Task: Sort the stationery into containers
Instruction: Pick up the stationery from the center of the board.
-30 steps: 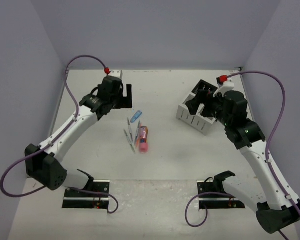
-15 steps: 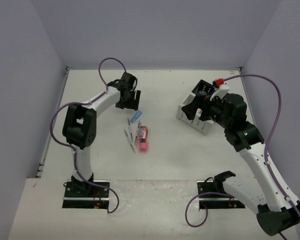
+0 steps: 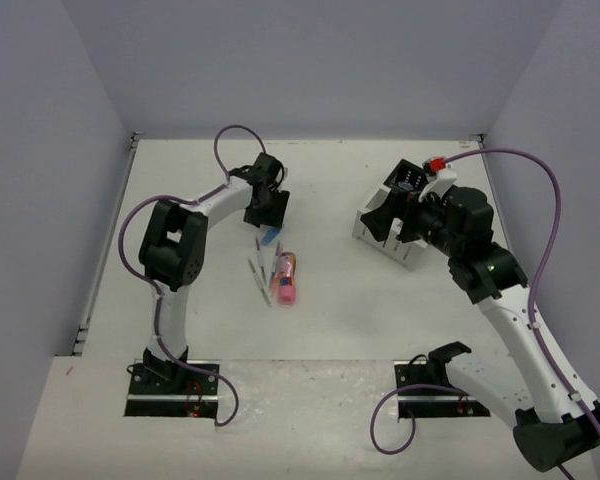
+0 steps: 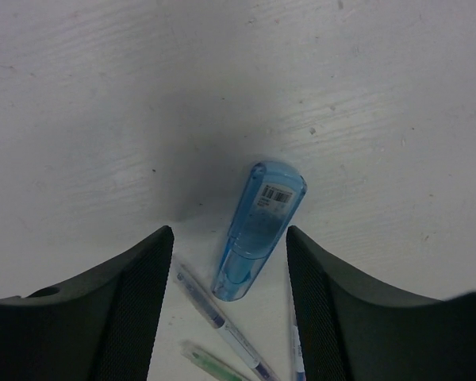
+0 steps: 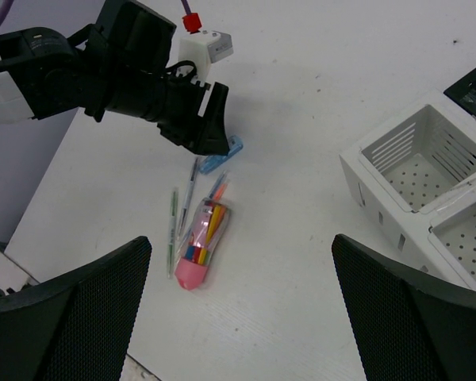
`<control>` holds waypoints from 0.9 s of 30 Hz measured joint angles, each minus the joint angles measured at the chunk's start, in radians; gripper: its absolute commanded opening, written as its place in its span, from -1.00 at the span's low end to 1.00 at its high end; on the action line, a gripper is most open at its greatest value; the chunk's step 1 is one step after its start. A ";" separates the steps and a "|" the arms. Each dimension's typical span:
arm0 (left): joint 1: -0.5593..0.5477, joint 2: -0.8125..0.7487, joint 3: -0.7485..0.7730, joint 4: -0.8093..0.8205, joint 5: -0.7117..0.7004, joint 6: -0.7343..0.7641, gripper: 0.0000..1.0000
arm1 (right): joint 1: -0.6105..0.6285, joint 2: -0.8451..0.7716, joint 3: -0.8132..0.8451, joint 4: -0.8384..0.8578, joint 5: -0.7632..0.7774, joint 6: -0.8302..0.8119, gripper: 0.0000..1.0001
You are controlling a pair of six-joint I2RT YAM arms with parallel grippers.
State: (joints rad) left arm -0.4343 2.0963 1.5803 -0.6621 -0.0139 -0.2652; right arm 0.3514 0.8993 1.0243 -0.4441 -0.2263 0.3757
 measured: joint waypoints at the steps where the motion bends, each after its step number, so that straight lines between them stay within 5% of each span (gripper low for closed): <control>1: -0.007 0.004 0.000 0.000 0.004 0.000 0.12 | 0.000 0.000 -0.001 0.002 0.000 -0.001 0.97; 9: -0.031 0.034 0.009 -0.004 0.010 0.009 -0.38 | 0.000 0.003 -0.002 0.004 -0.004 -0.002 0.96; 14: -0.031 0.055 0.038 -0.007 0.001 0.014 -1.00 | 0.000 0.003 -0.002 0.005 -0.004 -0.003 0.96; 22: -0.034 0.048 0.041 0.001 0.014 0.011 -1.00 | 0.000 0.001 -0.018 0.020 -0.004 -0.002 0.96; 27: -0.062 -0.085 -0.018 0.064 0.013 -0.013 -1.00 | 0.000 -0.009 -0.037 0.036 -0.010 -0.001 0.92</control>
State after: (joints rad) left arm -0.4960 2.0118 1.5619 -0.5981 -0.0006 -0.2777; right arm 0.3515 0.8906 0.9875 -0.4085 -0.2366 0.3747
